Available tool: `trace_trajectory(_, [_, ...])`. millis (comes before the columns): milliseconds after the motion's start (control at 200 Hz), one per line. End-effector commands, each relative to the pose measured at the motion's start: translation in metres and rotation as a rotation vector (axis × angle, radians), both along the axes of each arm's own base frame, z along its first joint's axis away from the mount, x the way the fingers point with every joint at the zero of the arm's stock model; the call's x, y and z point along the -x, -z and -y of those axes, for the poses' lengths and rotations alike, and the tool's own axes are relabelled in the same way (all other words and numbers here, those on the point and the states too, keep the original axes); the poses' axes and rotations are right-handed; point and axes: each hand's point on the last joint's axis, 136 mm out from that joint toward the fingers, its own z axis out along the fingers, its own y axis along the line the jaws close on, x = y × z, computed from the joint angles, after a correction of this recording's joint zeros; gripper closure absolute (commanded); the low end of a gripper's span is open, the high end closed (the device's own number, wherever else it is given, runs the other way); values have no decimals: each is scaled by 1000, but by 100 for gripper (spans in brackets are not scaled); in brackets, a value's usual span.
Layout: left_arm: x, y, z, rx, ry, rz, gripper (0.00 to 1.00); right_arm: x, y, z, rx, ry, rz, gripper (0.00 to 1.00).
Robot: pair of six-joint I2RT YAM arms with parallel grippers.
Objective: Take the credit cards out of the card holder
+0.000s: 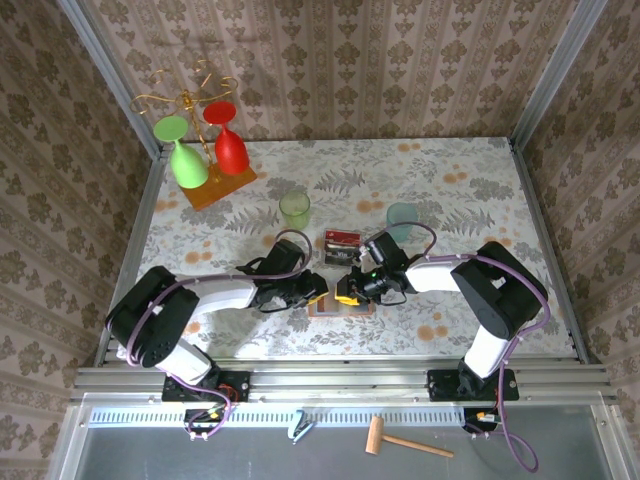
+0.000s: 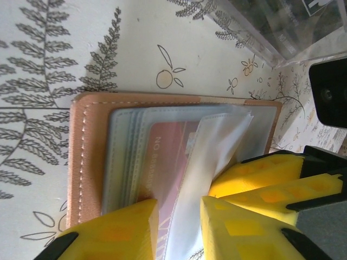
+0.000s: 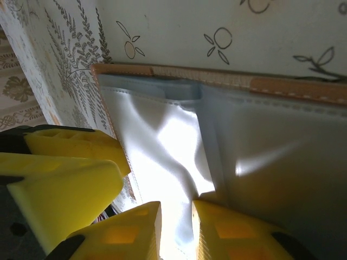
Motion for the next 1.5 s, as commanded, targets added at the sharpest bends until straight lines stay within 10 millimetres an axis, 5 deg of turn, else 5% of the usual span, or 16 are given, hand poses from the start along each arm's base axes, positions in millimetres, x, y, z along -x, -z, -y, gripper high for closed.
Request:
trace_trajectory(0, [0,-1,8,13,14,-8,74,4,3,0,-17,1,-26,78])
trace_trajectory(385, [0,-4,17,53,16,-7,77,4,-2,0,-28,8,-24,78])
trace_trajectory(1045, [-7,-26,26,79,50,34,75,-4,-43,16,84,8,79,73])
trace_trajectory(1495, [-14,-40,47,108,87,55,62,-6,-61,41,139,39,127,73])
